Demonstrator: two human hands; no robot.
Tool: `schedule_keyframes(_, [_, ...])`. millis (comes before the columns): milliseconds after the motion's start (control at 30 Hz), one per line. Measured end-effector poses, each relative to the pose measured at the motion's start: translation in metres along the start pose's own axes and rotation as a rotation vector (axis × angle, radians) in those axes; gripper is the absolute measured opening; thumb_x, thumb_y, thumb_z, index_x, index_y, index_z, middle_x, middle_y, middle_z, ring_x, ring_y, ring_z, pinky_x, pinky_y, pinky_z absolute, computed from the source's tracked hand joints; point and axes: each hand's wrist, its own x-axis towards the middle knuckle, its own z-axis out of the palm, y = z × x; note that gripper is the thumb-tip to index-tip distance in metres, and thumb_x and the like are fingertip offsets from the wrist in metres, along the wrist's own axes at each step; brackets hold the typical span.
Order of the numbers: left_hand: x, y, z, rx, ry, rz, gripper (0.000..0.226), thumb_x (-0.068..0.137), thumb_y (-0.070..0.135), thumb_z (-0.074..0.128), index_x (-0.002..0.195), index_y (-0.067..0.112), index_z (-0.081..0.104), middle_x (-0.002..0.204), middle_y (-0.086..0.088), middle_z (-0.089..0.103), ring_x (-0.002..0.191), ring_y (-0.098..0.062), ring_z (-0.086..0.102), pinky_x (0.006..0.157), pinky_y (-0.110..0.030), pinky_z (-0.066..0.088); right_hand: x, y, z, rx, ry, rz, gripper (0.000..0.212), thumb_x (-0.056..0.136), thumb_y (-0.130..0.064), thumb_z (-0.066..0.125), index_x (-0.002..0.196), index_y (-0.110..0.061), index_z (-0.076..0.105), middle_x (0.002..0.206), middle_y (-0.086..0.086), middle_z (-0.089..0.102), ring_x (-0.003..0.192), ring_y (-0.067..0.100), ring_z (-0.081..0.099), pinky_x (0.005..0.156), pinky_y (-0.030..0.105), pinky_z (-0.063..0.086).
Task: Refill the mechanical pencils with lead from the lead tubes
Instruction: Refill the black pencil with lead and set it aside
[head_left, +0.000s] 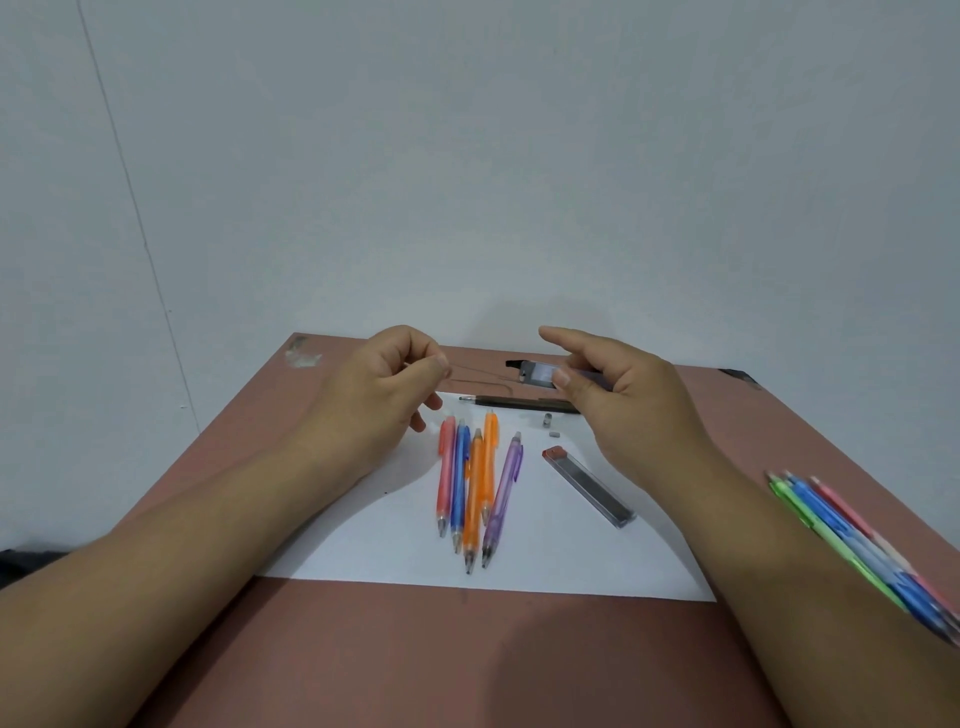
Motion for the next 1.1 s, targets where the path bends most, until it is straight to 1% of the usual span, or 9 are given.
schedule_keyframes(67, [-0.001, 0.001, 0.0, -0.029, 0.011, -0.025, 0.016, 0.099, 0.021, 0.056, 0.086, 0.018, 0.066, 0.087, 0.003, 0.071, 0.078, -0.015, 0.068, 0.064, -0.035, 0.058, 0.0, 0.0, 0.0, 0.016, 0.002, 0.013, 0.04, 0.102, -0.018, 0.059, 0.134, -0.043, 0.061, 0.123, -0.012, 0.063, 0.117, 0.003, 0.056, 0.091, 0.004, 0.042])
schedule_keyframes(200, [0.0, 0.004, -0.002, -0.061, 0.049, -0.074, 0.018, 0.099, 0.021, 0.055, 0.086, 0.018, 0.067, 0.089, 0.006, 0.072, 0.081, -0.019, 0.068, 0.067, -0.037, 0.058, 0.0, -0.001, -0.001, 0.027, 0.016, 0.015, 0.041, 0.102, -0.017, 0.059, 0.133, -0.043, 0.062, 0.115, -0.018, 0.06, 0.114, 0.002, 0.057, 0.103, 0.02, 0.044])
schedule_keyframes(333, [-0.004, 0.008, -0.003, -0.118, 0.027, -0.039, 0.019, 0.1, 0.014, 0.053, 0.085, 0.014, 0.065, 0.094, 0.005, 0.074, 0.081, -0.02, 0.068, 0.067, -0.038, 0.057, 0.001, -0.001, -0.001, 0.062, 0.035, 0.043, 0.038, 0.102, -0.017, 0.06, 0.13, -0.042, 0.065, 0.112, -0.019, 0.061, 0.117, 0.005, 0.059, 0.106, 0.023, 0.046])
schedule_keyframes(533, [-0.014, 0.015, 0.002, -0.042, -0.145, 0.097, 0.017, 0.1, 0.014, 0.054, 0.086, 0.016, 0.063, 0.112, 0.018, 0.073, 0.098, -0.013, 0.07, 0.075, -0.032, 0.058, 0.003, -0.001, 0.003, 0.139, 0.066, 0.074, 0.033, 0.099, -0.018, 0.065, 0.106, -0.05, 0.07, 0.104, -0.026, 0.068, 0.099, -0.015, 0.06, 0.081, 0.001, 0.043])
schedule_keyframes(700, [-0.02, 0.019, 0.004, -0.013, -0.196, 0.157, 0.021, 0.099, 0.021, 0.058, 0.08, 0.028, 0.061, 0.125, 0.025, 0.067, 0.118, -0.006, 0.062, 0.096, -0.042, 0.052, 0.004, -0.002, 0.007, 0.209, 0.068, 0.081, 0.025, 0.097, -0.021, 0.066, 0.095, -0.045, 0.074, 0.09, -0.025, 0.072, 0.079, -0.01, 0.06, 0.073, 0.017, 0.046])
schedule_keyframes(800, [-0.022, 0.022, 0.004, -0.003, -0.217, 0.161, 0.013, 0.091, 0.035, 0.057, 0.08, 0.031, 0.061, 0.127, 0.027, 0.065, 0.118, -0.007, 0.062, 0.096, -0.045, 0.053, 0.005, -0.003, 0.009, 0.252, 0.072, 0.103, 0.025, 0.096, -0.021, 0.067, 0.093, -0.044, 0.075, 0.087, -0.011, 0.073, 0.075, 0.002, 0.061, 0.072, 0.027, 0.055])
schedule_keyframes(867, [-0.022, 0.022, 0.005, -0.017, -0.211, 0.165, 0.011, 0.089, 0.033, 0.056, 0.079, 0.031, 0.061, 0.127, 0.028, 0.065, 0.117, -0.006, 0.063, 0.095, -0.044, 0.054, 0.005, -0.002, 0.01, 0.277, 0.07, 0.115, 0.024, 0.096, -0.021, 0.067, 0.094, -0.043, 0.075, 0.086, -0.001, 0.072, 0.069, 0.008, 0.06, 0.068, 0.027, 0.056])
schedule_keyframes(933, [-0.021, 0.021, 0.004, -0.029, -0.198, 0.174, 0.013, 0.092, 0.03, 0.058, 0.079, 0.03, 0.061, 0.126, 0.027, 0.065, 0.116, -0.006, 0.063, 0.094, -0.043, 0.053, 0.005, -0.001, 0.011, 0.306, 0.07, 0.133, 0.021, 0.097, -0.02, 0.067, 0.099, -0.039, 0.076, 0.084, 0.002, 0.072, 0.066, 0.01, 0.062, 0.067, 0.027, 0.057])
schedule_keyframes(1100, [-0.019, 0.018, 0.004, -0.057, -0.194, 0.189, 0.011, 0.089, 0.03, 0.057, 0.079, 0.03, 0.062, 0.125, 0.024, 0.067, 0.118, -0.005, 0.062, 0.09, -0.038, 0.05, 0.005, -0.002, 0.013, 0.405, 0.029, 0.184, 0.017, 0.097, -0.014, 0.066, 0.104, -0.028, 0.074, 0.084, 0.0, 0.074, 0.072, 0.019, 0.072, 0.077, 0.041, 0.061])
